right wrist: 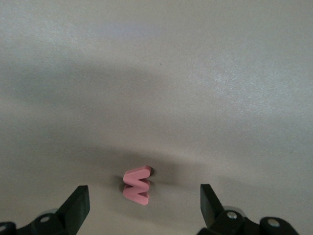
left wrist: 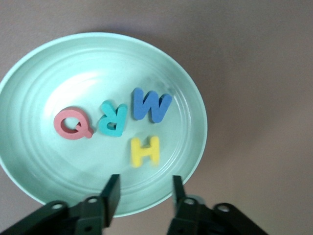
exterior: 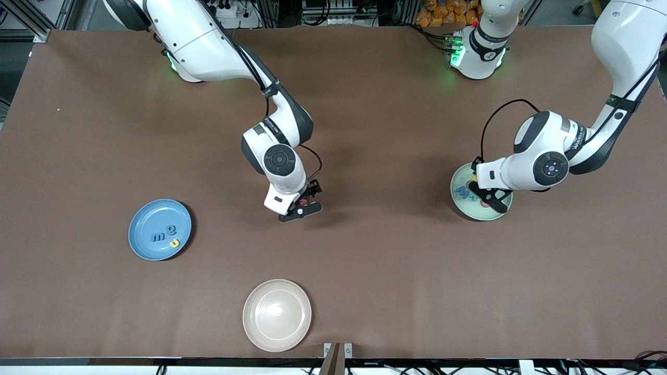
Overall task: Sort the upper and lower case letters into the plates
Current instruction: 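Release the H in the green plate while the right gripper grasps the w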
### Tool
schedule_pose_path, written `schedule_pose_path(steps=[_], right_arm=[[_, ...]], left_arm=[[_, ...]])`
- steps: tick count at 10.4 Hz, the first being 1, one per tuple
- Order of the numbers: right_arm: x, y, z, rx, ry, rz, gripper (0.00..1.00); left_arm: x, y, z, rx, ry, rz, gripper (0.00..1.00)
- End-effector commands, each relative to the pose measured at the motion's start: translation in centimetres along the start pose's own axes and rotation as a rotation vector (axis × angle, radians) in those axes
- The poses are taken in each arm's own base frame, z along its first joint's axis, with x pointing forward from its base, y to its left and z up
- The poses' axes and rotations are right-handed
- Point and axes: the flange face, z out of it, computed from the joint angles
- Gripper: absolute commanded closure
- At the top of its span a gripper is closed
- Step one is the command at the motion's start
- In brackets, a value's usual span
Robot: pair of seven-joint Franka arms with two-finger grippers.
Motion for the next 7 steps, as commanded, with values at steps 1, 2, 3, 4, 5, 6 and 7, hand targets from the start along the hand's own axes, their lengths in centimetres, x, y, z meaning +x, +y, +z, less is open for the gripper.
schedule_pose_path(steps=[1, 2, 3, 4, 5, 6, 7], right_arm=[[0.1, -0.4, 0.7, 0.045, -0.023, 0.032, 0.00], [-0.1, -0.5, 1.0, 0.045, -0.028, 0.033, 0.00], [-0.2, -0.5, 1.1, 0.044, -0.031, 0.033, 0.00], [-0.5, -0.7, 1.5, 0.042, -0.036, 0.029, 0.00], [-0.5, -0.6, 1.6, 0.039, -0.036, 0.029, 0.00], [-0.5, -0.6, 1.6, 0.039, -0.036, 0.030, 0.00], [-0.6, -0.6, 2.0, 0.037, -0.042, 0.028, 0.00]], left_arm=[[0.6, 1.2, -3.5, 0.043, -0.007, -0.199, 0.00], [2.2, 2.2, -6.0, 0.077, 0.035, -0.189, 0.00], [2.8, 1.5, -8.6, 0.090, 0.072, -0.196, 0.00], [3.0, 0.7, -11.3, 0.103, 0.096, -0.212, 0.00], [3.2, 0.1, -14.4, 0.110, 0.132, -0.220, 0.00], [3.1, -0.7, -17.2, 0.118, 0.164, -0.237, 0.00], [2.8, -1.5, -19.6, 0.113, 0.188, -0.259, 0.00]])
